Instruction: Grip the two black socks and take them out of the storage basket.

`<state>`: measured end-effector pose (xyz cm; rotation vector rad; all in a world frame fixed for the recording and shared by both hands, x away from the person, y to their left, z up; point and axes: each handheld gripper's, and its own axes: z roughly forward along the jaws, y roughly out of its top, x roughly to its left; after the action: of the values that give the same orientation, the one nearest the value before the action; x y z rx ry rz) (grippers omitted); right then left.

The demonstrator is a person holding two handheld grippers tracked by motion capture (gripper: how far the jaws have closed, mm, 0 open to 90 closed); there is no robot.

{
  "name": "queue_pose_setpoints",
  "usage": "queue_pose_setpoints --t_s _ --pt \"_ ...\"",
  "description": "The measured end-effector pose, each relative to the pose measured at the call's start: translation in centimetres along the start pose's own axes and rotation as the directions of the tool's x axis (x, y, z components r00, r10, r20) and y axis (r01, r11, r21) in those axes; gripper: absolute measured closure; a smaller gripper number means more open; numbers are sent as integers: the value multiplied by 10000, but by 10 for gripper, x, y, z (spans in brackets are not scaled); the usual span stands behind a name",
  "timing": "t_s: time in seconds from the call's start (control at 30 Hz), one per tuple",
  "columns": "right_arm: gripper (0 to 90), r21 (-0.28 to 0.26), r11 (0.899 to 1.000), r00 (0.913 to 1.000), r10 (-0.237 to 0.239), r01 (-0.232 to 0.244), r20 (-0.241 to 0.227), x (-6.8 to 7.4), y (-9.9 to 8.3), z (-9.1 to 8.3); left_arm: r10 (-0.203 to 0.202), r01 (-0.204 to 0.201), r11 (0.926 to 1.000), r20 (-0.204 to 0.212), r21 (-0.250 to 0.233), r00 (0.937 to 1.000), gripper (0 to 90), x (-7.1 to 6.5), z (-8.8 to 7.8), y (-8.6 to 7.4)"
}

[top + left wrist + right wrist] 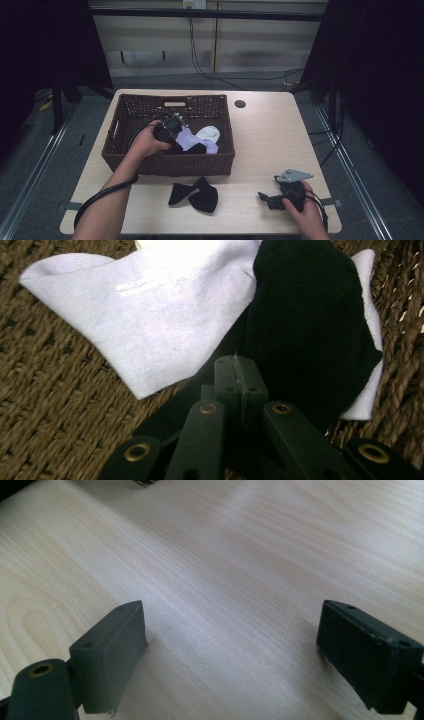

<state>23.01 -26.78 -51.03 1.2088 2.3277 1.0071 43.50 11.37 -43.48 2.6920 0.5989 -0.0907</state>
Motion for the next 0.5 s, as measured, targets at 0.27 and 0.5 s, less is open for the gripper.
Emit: queue_pose_setpoints --t_s 0.27,0.5 --pt "119 -4 10000 10000 -5 5 -2 0 0 0 -246 242 9987 -77 -439 9997 871 3 -4 0" --pt "119 10 10000 10000 -13 13 21 0 0 0 -499 501 9899 52 -1324 9987 551 -2 -9 12"
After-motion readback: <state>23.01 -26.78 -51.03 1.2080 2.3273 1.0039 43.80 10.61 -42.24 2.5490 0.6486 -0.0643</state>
